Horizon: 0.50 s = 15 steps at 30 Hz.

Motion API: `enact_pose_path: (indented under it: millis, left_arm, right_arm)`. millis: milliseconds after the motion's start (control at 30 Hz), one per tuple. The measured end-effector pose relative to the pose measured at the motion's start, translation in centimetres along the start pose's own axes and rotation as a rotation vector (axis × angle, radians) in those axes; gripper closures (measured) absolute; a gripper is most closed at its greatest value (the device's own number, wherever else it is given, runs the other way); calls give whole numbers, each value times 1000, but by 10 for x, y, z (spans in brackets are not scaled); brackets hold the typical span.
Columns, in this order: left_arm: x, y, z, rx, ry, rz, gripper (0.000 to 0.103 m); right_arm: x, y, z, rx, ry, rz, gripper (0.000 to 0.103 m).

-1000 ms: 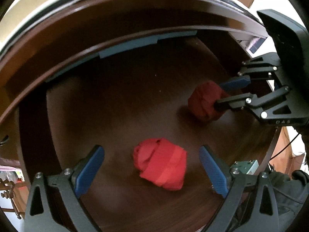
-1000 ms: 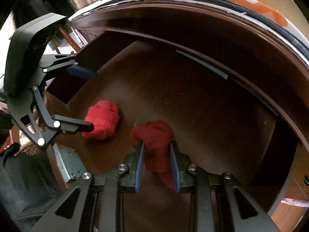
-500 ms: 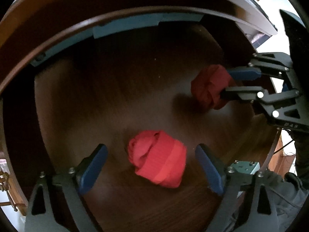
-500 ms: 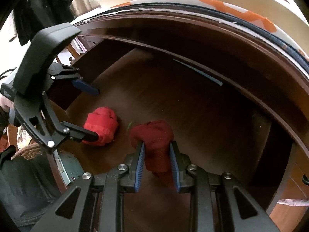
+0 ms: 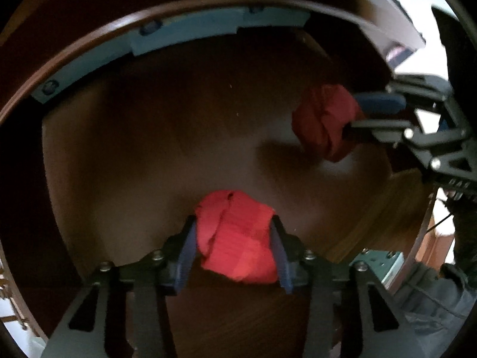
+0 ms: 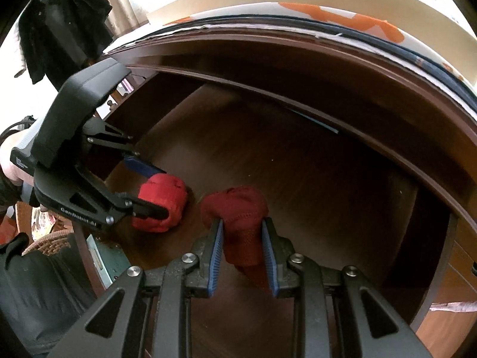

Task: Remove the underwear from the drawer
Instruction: 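Grasp a red sock with the right tool while the left tool grasps the other red sock, then lift both red socks out of the drawer toward the tray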

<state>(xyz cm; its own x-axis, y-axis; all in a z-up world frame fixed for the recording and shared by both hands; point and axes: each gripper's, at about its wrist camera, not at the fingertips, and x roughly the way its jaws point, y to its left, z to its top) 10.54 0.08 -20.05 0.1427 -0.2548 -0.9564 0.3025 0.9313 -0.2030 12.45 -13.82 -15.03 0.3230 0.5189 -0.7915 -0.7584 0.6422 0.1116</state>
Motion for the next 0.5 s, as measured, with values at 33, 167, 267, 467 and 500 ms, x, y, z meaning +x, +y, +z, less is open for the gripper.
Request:
enact_pose_path:
  millis: [33,167,267,467,500]
  left_arm:
    - [-2,2,-1,-10,-18,-6,62]
    - [-14,1,-5,-9,-102,19,66]
    - [-22,-1,-9,-1,-162,41,69]
    - [-42,-6,-25,0,-261,91,70]
    - [-45,-6,-29,3,-276,103,70]
  right_arm:
    - [-1,0,-1,-1,-4,-3,75]
    - [-5,1,-3,-6,-25,-20,75]
    - [-9,2,-5,-10,-43,-37,75]
    - [-17,2,-7,-10,-77,-55,75]
    - [-19,1,-8,-9,-84,-57,75]
